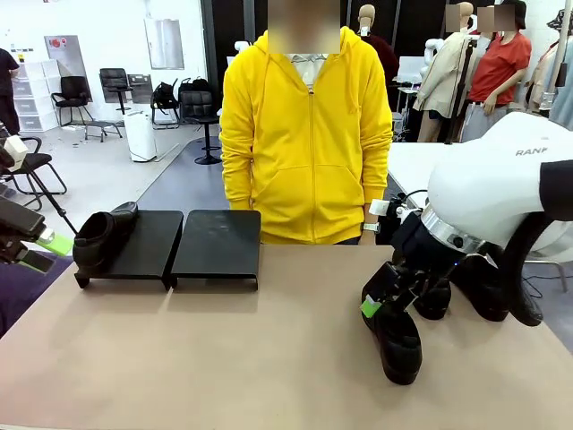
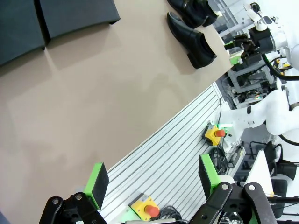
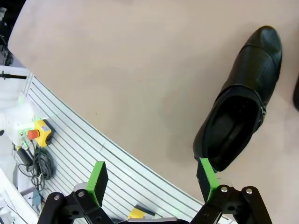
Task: Organize the shoes by placing them on the stand.
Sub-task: Pick up one Shoe and place it in the middle of the table.
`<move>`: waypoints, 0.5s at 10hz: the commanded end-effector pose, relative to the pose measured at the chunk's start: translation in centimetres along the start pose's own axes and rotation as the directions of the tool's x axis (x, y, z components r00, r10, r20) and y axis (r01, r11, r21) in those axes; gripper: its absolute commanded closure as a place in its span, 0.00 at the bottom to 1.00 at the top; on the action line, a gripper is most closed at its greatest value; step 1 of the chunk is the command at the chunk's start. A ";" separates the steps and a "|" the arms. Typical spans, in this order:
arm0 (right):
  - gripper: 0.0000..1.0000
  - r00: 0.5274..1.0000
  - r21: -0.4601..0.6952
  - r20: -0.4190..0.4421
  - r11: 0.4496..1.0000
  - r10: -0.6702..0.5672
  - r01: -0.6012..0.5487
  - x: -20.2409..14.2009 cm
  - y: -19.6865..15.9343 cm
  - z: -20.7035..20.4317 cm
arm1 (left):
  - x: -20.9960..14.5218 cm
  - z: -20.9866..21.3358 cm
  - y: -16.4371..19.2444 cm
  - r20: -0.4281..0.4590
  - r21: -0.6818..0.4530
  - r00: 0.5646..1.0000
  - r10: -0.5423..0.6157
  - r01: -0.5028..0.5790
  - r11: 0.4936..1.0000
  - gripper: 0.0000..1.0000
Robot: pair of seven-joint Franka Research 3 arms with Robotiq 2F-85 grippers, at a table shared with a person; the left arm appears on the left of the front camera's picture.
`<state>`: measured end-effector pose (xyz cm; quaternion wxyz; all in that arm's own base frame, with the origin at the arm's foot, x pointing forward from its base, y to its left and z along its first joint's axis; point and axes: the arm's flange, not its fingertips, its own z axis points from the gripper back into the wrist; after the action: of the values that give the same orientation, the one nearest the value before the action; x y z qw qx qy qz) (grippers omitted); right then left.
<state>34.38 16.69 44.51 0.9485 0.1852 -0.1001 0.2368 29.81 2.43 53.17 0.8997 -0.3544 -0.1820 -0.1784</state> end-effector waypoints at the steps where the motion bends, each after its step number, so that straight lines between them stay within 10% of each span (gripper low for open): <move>1: 0.00 0.994 -0.083 -0.047 0.992 -0.095 0.091 1.5 0.1 -2.2 | -0.1 0.3 0.1 -0.009 0.001 1.000 -0.016 0.016 1.000 0.00; 5: 0.00 0.965 -0.240 0.042 0.935 -0.258 0.260 3.4 -0.4 -6.1 | -0.1 0.3 0.1 -0.009 0.001 1.000 -0.016 0.016 1.000 0.00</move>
<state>37.01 19.36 39.38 0.9796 0.1210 -0.0892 0.1330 29.81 2.43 53.17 0.8997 -0.3544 -0.1819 -0.1785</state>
